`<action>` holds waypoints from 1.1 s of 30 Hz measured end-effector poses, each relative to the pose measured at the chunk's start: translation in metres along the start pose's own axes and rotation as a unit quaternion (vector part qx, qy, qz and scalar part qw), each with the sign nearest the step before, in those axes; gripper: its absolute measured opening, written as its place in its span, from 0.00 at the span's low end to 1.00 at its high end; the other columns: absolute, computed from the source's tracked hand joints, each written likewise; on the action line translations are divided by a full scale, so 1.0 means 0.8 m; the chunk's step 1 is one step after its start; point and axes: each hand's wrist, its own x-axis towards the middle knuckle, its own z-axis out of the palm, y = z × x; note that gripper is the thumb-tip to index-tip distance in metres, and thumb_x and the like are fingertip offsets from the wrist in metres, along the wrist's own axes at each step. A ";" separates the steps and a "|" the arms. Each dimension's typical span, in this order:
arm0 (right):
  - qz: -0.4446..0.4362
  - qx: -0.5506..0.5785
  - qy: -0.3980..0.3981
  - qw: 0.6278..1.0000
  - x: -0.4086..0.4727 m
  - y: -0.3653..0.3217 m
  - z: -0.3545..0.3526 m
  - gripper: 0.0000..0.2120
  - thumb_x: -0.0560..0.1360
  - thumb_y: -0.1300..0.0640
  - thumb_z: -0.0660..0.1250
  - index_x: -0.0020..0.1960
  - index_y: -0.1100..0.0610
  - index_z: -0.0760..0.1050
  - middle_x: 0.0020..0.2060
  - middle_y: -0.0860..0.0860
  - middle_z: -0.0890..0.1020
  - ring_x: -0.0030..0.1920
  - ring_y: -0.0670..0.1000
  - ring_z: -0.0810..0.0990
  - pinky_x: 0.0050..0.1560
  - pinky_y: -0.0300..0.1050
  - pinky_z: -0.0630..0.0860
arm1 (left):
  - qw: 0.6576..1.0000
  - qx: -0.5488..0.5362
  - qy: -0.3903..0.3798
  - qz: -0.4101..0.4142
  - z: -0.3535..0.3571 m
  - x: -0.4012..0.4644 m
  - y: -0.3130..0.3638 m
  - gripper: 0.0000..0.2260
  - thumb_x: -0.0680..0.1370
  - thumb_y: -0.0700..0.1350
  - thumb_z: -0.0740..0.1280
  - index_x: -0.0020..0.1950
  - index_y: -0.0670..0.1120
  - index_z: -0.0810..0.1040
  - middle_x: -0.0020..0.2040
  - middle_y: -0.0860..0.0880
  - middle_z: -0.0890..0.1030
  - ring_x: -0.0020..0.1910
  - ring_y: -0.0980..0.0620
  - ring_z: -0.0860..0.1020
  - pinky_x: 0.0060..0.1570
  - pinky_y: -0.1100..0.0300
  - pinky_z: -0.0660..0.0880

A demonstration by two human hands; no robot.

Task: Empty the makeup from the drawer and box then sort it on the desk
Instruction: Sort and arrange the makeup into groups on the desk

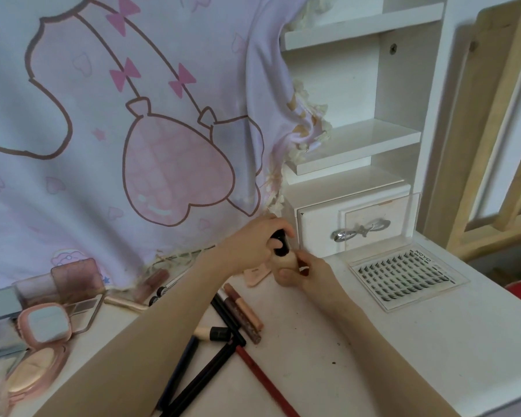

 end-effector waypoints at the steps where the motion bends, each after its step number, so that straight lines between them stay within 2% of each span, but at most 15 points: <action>1: 0.000 0.002 0.011 1.000 0.001 0.002 0.000 0.12 0.72 0.60 0.70 0.54 0.51 0.74 0.47 0.49 0.79 0.44 0.45 0.76 0.41 0.30 0.71 | 1.000 0.001 0.007 -0.005 0.001 0.006 0.001 0.10 0.77 0.38 0.61 0.57 0.47 0.75 0.52 0.49 0.72 0.51 0.51 0.71 0.52 0.59 0.70; 3: -0.001 0.002 0.035 0.999 0.002 0.003 0.000 0.11 0.72 0.60 0.69 0.53 0.51 0.73 0.44 0.47 0.79 0.43 0.44 0.76 0.42 0.32 0.72 | 0.999 0.012 0.030 0.002 0.003 0.017 0.002 0.07 0.78 0.43 0.63 0.55 0.45 0.75 0.48 0.50 0.72 0.47 0.52 0.71 0.47 0.63 0.69; 5: -0.012 -0.010 0.052 0.999 0.004 0.004 0.000 0.11 0.73 0.60 0.68 0.54 0.54 0.73 0.45 0.48 0.79 0.43 0.44 0.76 0.45 0.36 0.73 | 0.997 0.047 0.067 0.013 0.005 0.024 0.005 0.06 0.77 0.49 0.64 0.48 0.46 0.74 0.42 0.53 0.71 0.39 0.58 0.70 0.39 0.68 0.65; 8: -0.024 -0.030 0.067 0.997 0.006 0.005 0.001 0.12 0.73 0.60 0.68 0.56 0.55 0.74 0.47 0.51 0.80 0.43 0.44 0.76 0.45 0.37 0.73 | 0.988 0.093 0.122 0.012 0.003 0.030 0.008 0.10 0.77 0.53 0.64 0.42 0.48 0.70 0.35 0.57 0.69 0.33 0.60 0.68 0.32 0.67 0.63; 12: -0.015 -0.049 0.081 0.995 0.007 0.011 0.002 0.14 0.72 0.58 0.69 0.57 0.56 0.74 0.48 0.52 0.79 0.46 0.49 0.77 0.49 0.44 0.74 | 0.987 0.098 0.125 0.010 0.001 0.034 0.010 0.12 0.76 0.53 0.65 0.45 0.44 0.73 0.36 0.55 0.70 0.35 0.57 0.69 0.35 0.64 0.63; 14: -0.011 -0.062 0.084 0.994 0.008 0.011 0.003 0.15 0.72 0.58 0.70 0.57 0.57 0.74 0.49 0.52 0.79 0.47 0.51 0.77 0.51 0.46 0.74 | 0.988 0.085 0.125 0.006 0.000 0.035 0.009 0.11 0.76 0.52 0.66 0.48 0.44 0.73 0.35 0.58 0.68 0.35 0.59 0.68 0.36 0.64 0.63; 19: -0.024 -0.129 0.101 0.986 0.008 0.011 0.004 0.14 0.72 0.57 0.70 0.56 0.59 0.74 0.47 0.52 0.77 0.48 0.53 0.76 0.52 0.49 0.73 | 0.987 0.090 0.133 0.009 -0.002 0.039 0.006 0.10 0.76 0.50 0.66 0.50 0.45 0.75 0.37 0.59 0.67 0.39 0.56 0.70 0.40 0.64 0.64; 25: -0.034 -0.150 0.112 0.982 0.006 0.009 0.005 0.18 0.72 0.56 0.69 0.60 0.57 0.73 0.47 0.50 0.74 0.49 0.51 0.75 0.51 0.42 0.71 | 0.990 0.075 0.117 0.025 0.001 0.033 0.005 0.11 0.76 0.47 0.66 0.56 0.44 0.75 0.49 0.49 0.77 0.44 0.54 0.72 0.46 0.61 0.70; 29: -0.018 -0.132 0.132 0.982 0.005 0.008 0.004 0.18 0.71 0.57 0.70 0.59 0.56 0.72 0.51 0.50 0.75 0.50 0.50 0.75 0.53 0.44 0.73 | 0.988 0.061 0.144 0.017 0.002 0.032 0.004 0.12 0.76 0.47 0.65 0.57 0.44 0.75 0.47 0.52 0.74 0.43 0.57 0.71 0.45 0.65 0.67; 33: -0.018 -0.136 0.140 0.981 0.004 0.006 0.004 0.15 0.71 0.58 0.70 0.56 0.56 0.71 0.49 0.48 0.73 0.48 0.48 0.73 0.48 0.39 0.69 | 0.987 0.050 0.153 0.011 0.004 0.031 0.003 0.11 0.76 0.46 0.65 0.57 0.44 0.76 0.46 0.52 0.74 0.42 0.56 0.71 0.45 0.64 0.68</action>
